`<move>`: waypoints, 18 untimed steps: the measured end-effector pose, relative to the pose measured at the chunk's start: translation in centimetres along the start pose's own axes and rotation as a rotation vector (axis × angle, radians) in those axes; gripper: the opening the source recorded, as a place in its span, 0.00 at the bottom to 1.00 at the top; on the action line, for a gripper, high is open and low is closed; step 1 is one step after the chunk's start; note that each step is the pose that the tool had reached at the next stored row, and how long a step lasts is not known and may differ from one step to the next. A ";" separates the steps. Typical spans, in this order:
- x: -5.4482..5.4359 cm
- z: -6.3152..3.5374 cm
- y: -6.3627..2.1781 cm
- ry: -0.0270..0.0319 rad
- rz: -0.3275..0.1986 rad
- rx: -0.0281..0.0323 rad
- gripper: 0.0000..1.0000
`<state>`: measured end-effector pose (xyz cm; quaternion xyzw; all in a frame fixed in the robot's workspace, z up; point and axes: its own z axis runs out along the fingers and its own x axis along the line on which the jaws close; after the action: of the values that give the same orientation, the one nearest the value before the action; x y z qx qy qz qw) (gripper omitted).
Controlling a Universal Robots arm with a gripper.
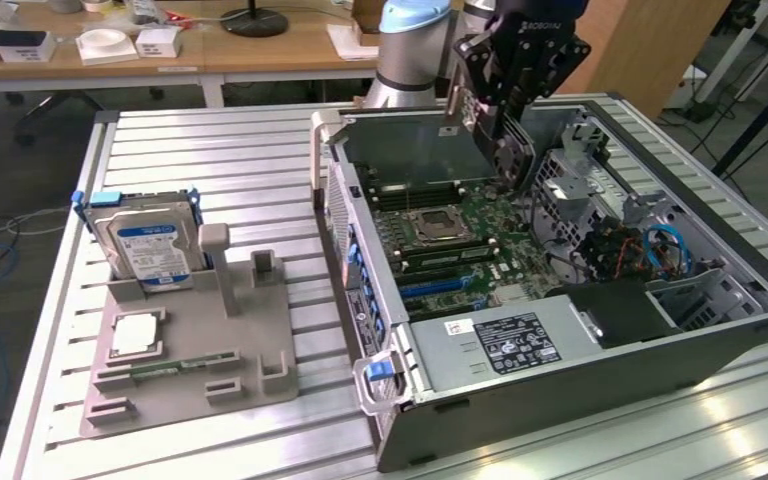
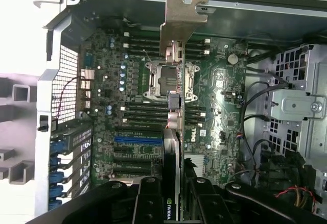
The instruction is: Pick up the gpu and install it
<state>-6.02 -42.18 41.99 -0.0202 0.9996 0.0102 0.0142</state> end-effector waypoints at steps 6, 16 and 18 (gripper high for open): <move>-0.6 0.02 0.09 0.0001 -0.005 -0.0001 0.26; -1.8 0.06 0.26 0.0003 -0.016 -0.0004 0.26; -2.0 0.06 0.27 0.0004 -0.018 -0.0005 0.26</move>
<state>-4.06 -41.83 41.99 -0.0290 0.9994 0.0103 0.0141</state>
